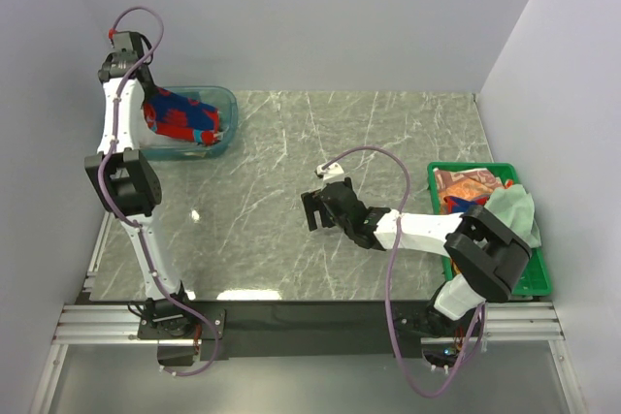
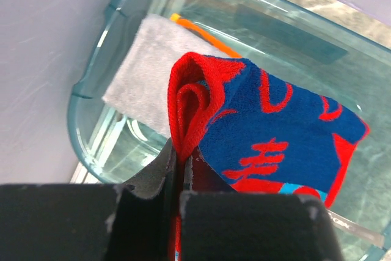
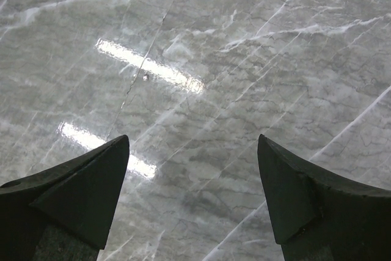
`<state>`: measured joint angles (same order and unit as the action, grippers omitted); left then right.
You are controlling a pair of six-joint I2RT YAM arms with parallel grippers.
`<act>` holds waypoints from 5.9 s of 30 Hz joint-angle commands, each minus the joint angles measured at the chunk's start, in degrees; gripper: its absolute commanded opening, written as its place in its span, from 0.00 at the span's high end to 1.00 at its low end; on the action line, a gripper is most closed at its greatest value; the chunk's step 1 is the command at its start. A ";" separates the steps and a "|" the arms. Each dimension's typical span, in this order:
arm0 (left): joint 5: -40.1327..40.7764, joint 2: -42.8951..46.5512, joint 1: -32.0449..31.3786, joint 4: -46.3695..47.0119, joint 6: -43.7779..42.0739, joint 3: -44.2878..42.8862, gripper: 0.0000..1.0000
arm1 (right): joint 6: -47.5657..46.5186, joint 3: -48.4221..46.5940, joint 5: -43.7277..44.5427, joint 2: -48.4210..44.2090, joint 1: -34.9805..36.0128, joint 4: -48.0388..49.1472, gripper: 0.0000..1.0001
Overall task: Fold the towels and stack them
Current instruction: Neatly place the folded towel into the bin
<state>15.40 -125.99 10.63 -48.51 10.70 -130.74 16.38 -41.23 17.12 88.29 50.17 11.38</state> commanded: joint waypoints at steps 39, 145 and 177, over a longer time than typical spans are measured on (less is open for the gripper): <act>22.13 -8.74 0.71 10.37 -5.51 1.63 0.89 | -1.70 -4.56 1.59 2.59 1.86 -0.83 0.12; -7.23 38.95 -14.59 22.06 18.75 39.48 0.26 | 3.03 -8.77 19.33 -13.83 3.00 -17.77 0.09; 24.15 125.73 -18.81 11.60 24.02 86.88 0.01 | 12.18 0.37 41.15 -67.02 2.83 -44.86 0.00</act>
<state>36.75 -1.83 -7.90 -38.92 33.50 -43.40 26.24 -40.23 55.07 20.67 52.90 -31.81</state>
